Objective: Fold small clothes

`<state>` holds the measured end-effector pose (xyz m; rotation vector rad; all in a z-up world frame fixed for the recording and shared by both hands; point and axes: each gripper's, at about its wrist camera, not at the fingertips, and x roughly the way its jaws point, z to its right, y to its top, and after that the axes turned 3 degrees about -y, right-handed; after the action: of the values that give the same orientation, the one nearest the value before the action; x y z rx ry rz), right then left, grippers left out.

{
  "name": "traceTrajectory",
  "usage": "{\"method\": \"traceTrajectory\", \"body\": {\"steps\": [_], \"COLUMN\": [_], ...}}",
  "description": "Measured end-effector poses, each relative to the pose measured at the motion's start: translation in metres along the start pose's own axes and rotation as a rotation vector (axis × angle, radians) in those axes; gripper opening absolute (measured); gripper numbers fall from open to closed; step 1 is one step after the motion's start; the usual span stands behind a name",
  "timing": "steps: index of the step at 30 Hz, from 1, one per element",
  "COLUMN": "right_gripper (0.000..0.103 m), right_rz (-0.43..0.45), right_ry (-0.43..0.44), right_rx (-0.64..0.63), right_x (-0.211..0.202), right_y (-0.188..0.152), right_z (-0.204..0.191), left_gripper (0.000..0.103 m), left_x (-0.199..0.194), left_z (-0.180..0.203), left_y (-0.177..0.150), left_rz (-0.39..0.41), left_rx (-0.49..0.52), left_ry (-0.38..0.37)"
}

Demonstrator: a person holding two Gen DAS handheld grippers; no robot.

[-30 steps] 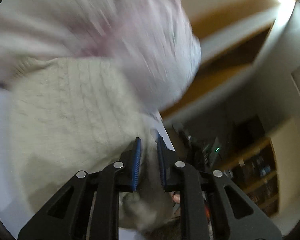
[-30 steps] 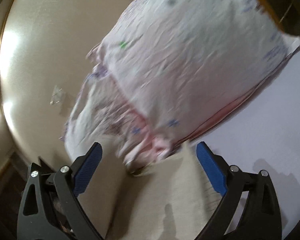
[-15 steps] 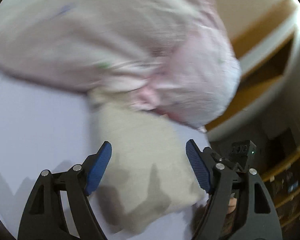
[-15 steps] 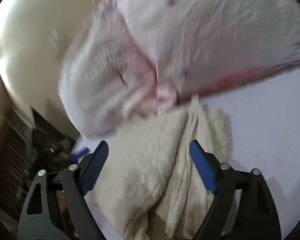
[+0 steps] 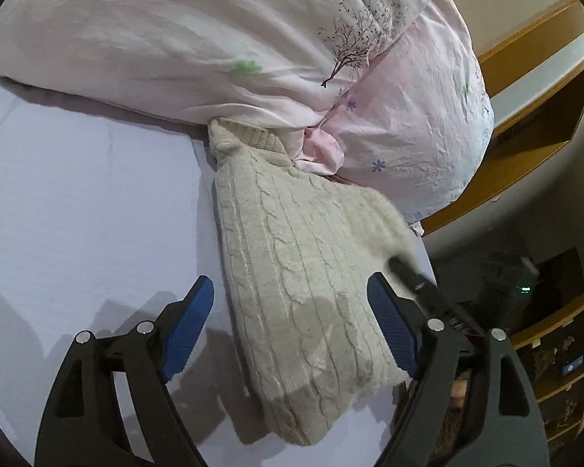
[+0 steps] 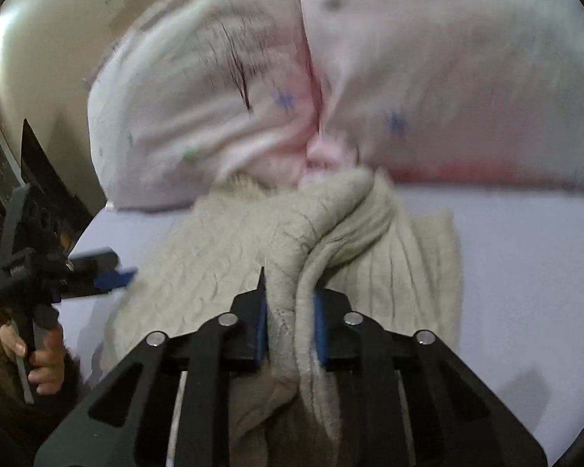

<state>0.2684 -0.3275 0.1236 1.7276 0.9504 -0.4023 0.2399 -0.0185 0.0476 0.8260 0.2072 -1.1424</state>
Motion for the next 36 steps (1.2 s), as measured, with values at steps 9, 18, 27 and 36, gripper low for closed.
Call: {"method": "traceTrajectory", "body": {"steps": [9, 18, 27, 36], "right_gripper": [0.064, 0.089, 0.036, 0.07], "right_rz": [-0.056, -0.175, -0.154, 0.03], "right_ry": [-0.199, -0.12, 0.212, -0.069], "right_rx": [0.26, 0.297, 0.372, 0.208], "right_x": [0.011, 0.025, 0.012, -0.023], "right_y": [0.002, -0.015, -0.053, -0.043], "right_z": [0.071, 0.082, 0.051, -0.01], "left_gripper": [0.086, 0.087, 0.046, 0.067], "left_x": [0.029, 0.061, 0.014, -0.062], "left_z": [0.018, 0.033, 0.016, 0.03], "left_y": [-0.004, -0.015, -0.011, -0.036], "left_rz": [-0.065, -0.138, -0.151, 0.072], "left_rx": [0.044, 0.061, 0.096, 0.323], "left_ry": [0.021, 0.052, -0.061, 0.15]}}
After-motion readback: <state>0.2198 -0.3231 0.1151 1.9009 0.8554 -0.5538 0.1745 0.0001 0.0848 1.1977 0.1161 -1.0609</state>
